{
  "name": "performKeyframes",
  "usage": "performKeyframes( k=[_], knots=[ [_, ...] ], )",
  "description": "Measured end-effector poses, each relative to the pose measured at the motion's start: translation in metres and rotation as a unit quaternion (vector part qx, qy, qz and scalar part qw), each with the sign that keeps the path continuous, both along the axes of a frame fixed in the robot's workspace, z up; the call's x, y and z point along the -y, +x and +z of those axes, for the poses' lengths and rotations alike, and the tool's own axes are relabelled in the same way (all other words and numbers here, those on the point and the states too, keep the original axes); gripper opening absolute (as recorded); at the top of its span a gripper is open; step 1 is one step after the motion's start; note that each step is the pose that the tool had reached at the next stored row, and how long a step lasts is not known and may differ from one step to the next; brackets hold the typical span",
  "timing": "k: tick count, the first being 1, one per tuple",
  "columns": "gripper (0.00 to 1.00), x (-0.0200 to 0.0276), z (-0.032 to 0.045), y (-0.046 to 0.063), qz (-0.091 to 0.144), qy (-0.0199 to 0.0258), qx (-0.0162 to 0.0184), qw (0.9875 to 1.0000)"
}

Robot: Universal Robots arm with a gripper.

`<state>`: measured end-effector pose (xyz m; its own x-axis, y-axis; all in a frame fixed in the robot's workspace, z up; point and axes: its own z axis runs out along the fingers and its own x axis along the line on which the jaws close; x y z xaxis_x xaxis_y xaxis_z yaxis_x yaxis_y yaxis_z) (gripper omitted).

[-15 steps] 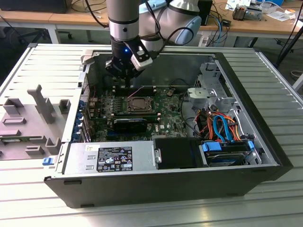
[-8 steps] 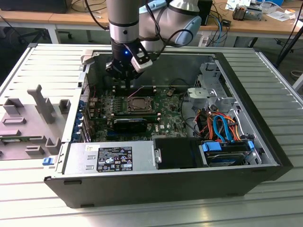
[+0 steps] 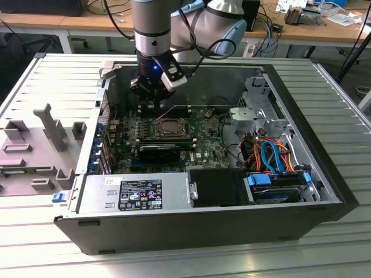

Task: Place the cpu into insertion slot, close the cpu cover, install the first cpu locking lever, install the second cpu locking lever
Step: 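Install the first cpu locking lever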

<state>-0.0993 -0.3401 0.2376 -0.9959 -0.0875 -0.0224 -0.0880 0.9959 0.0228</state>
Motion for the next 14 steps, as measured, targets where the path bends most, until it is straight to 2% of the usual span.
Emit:
performKeyframes(
  k=[11, 14],
  knots=[
    [0.11, -0.0027, -0.0095, 0.003, 0.002, -0.0025, 0.0, 1.0],
    [0.11, -0.005, -0.0134, 0.004, 0.004, -0.0044, 0.0, 1.0]
  ],
)
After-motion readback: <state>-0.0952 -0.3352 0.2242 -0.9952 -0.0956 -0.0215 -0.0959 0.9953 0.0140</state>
